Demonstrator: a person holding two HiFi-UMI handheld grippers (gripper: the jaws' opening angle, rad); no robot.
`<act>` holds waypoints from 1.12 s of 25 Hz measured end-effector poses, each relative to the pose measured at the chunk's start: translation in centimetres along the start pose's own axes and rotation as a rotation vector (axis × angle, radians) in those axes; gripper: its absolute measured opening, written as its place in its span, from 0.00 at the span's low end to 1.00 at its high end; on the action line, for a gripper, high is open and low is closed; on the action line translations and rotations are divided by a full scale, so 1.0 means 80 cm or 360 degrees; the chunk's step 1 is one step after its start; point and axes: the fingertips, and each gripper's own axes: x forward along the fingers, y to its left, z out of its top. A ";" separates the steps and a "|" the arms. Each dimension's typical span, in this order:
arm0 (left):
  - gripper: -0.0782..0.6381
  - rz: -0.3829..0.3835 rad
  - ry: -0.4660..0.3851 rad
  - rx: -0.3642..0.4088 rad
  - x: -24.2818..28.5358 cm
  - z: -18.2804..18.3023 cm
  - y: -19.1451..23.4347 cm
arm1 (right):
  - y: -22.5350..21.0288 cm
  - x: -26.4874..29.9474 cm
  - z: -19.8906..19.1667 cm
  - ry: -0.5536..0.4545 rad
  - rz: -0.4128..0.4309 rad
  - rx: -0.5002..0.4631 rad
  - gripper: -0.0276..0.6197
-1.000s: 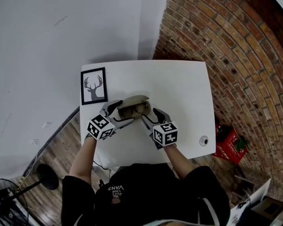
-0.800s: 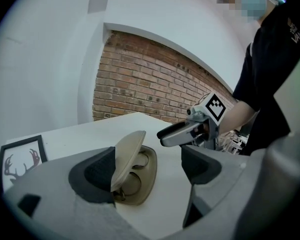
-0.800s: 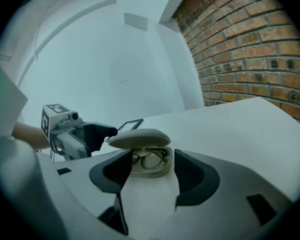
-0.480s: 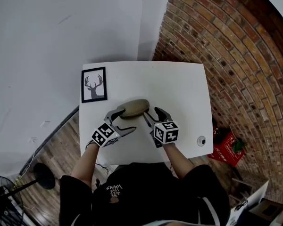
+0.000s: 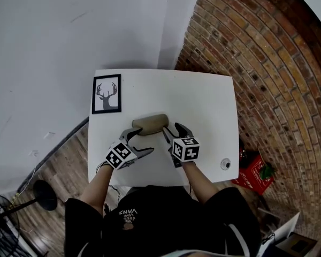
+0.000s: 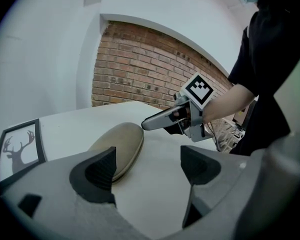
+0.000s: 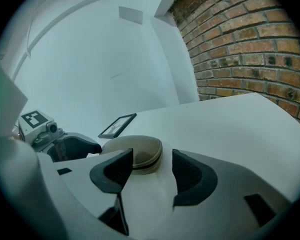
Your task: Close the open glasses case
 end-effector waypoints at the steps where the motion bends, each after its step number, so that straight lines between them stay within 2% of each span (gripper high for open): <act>1: 0.67 0.0004 0.0012 0.0007 0.001 -0.002 -0.001 | -0.002 0.002 -0.001 0.0005 -0.0006 0.0000 0.41; 7: 0.66 0.0044 0.0004 0.0028 0.006 -0.006 0.000 | -0.014 0.010 -0.008 0.0028 -0.0045 0.0002 0.41; 13: 0.65 0.0106 0.0022 0.0075 0.010 -0.010 0.001 | -0.017 0.012 -0.009 0.0030 -0.0077 -0.0060 0.45; 20: 0.64 0.0147 0.0049 0.0123 0.011 -0.012 0.002 | -0.017 0.009 -0.010 0.0031 -0.0093 -0.0023 0.45; 25: 0.64 0.0154 0.0035 0.0073 0.010 -0.010 0.002 | -0.011 0.000 -0.013 0.0019 -0.0097 -0.0022 0.44; 28: 0.64 0.0146 0.0048 0.0084 0.007 -0.012 0.000 | -0.005 -0.009 -0.015 0.0004 -0.0098 -0.0021 0.44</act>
